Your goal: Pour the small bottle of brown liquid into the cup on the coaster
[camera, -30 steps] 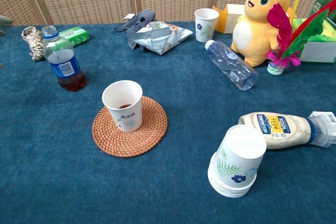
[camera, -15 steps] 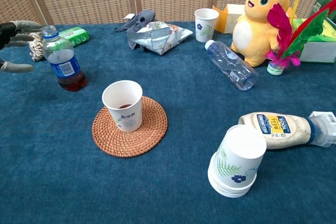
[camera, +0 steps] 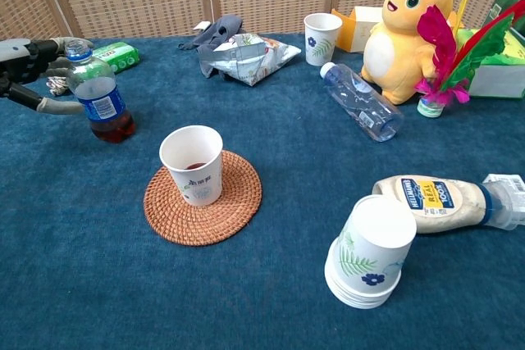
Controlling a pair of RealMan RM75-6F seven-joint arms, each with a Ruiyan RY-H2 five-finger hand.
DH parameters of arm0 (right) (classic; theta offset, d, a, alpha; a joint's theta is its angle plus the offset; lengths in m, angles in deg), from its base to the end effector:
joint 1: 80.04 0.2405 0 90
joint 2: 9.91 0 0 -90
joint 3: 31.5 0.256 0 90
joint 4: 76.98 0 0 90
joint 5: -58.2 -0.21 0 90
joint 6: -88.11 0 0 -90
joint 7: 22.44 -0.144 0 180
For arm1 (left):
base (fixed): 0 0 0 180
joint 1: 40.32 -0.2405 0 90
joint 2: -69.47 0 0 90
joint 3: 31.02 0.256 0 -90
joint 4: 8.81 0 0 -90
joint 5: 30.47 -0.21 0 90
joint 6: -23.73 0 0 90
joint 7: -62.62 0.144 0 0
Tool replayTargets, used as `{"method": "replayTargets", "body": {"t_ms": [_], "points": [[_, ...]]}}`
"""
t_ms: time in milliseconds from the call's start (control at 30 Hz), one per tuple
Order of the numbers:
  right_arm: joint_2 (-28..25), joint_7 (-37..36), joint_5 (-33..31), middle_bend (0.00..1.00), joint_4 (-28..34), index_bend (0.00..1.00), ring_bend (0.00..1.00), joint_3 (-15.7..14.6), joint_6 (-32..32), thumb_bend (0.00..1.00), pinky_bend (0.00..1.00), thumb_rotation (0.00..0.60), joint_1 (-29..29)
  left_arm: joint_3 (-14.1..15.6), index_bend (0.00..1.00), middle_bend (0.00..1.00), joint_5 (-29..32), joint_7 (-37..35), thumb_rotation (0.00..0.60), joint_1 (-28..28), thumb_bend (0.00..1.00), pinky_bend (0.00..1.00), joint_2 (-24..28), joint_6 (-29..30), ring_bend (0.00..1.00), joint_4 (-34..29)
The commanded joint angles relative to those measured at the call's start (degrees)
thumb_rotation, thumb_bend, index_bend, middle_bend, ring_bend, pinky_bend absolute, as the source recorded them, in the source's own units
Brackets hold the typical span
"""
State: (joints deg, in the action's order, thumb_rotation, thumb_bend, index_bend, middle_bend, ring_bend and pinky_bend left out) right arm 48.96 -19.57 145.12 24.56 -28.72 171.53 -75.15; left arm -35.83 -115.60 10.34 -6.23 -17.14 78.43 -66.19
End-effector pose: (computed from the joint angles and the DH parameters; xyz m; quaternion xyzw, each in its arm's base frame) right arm -0.2844 -0.1784 0.1682 0.6058 -0.3967 0.3901 0.5687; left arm -0.2838 0.3574 0.0350 -0.5573 -0.6066 -0.4740 0.3111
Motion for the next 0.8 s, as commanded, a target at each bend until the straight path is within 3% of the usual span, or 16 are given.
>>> {"method": "replayTargets", "body": {"t_ms": [33, 367, 800], "points": [[-0.2, -0.4, 0.0, 0.0, 0.0, 0.0, 0.0, 0.0, 0.0, 0.0, 0.0, 0.6, 0.0, -0.3, 0.0, 0.0, 0.5, 0.4, 0.6, 0.3, 0.27, 0.0, -0.9, 0.0, 0.0, 0.4], [-0.7, -2.3, 0.3, 0.0, -0.2, 0.0, 0.0, 0.0, 0.1, 0.0, 0.0, 0.6, 0.0, -0.4, 0.0, 0.0, 1.7, 1.1, 0.6, 0.8, 0.28, 0.0, -2.9, -1.1, 0.0, 1.6], [-1.3, -4.0, 0.4, 0.0, -0.4, 0.0, 0.0, 0.0, -0.1, 0.0, 0.0, 0.6, 0.0, -0.9, 0.0, 0.0, 2.7, 0.2, 0.6, 1.9, 0.34, 0.11, -5.1, -2.2, 0.0, 3.1]]}}
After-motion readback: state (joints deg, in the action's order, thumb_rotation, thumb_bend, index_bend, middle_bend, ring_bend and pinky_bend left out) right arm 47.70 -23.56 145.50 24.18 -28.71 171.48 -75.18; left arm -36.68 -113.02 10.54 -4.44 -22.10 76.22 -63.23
